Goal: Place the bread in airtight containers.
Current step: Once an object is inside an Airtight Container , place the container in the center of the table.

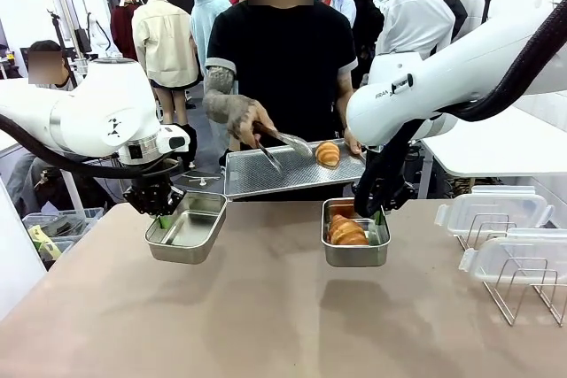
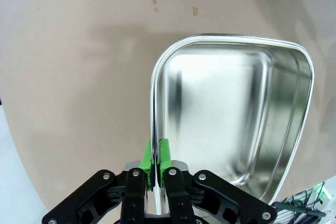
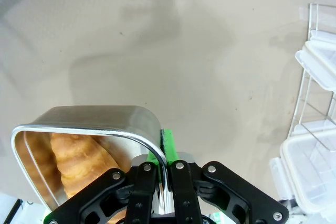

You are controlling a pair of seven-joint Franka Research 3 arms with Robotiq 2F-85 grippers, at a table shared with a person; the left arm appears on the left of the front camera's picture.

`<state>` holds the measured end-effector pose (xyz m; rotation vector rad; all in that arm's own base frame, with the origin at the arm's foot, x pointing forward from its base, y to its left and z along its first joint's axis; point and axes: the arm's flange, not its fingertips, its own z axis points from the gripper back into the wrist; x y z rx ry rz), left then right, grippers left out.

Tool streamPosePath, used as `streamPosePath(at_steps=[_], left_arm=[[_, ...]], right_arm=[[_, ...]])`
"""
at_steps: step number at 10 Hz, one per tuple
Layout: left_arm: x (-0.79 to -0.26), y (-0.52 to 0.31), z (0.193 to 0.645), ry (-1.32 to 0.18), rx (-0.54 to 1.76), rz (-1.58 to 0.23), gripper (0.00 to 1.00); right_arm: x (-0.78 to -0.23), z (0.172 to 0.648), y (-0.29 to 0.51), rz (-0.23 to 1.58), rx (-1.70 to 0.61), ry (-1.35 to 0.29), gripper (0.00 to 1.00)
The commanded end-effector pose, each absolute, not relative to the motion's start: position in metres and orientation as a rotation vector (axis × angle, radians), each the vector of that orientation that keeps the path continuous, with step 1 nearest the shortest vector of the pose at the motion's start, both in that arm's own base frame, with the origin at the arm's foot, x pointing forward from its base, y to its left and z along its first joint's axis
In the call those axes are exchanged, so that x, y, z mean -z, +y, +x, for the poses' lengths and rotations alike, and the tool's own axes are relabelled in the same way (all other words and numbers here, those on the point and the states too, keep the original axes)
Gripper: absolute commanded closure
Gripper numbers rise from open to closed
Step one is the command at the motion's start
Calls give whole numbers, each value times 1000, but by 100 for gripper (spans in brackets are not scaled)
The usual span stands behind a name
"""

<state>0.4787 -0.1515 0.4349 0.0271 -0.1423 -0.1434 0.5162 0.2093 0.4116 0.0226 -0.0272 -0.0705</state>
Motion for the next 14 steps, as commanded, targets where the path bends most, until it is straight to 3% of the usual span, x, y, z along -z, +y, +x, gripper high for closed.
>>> streamPosePath(at_steps=[1, 14], left_arm=[[-438, -150, 478, -145, 150, 40, 100], [-438, -150, 478, -145, 150, 40, 100]], right_arm=[[-413, 514, 208, 27, 72, -42, 100], [-413, 514, 208, 27, 72, -42, 100]])
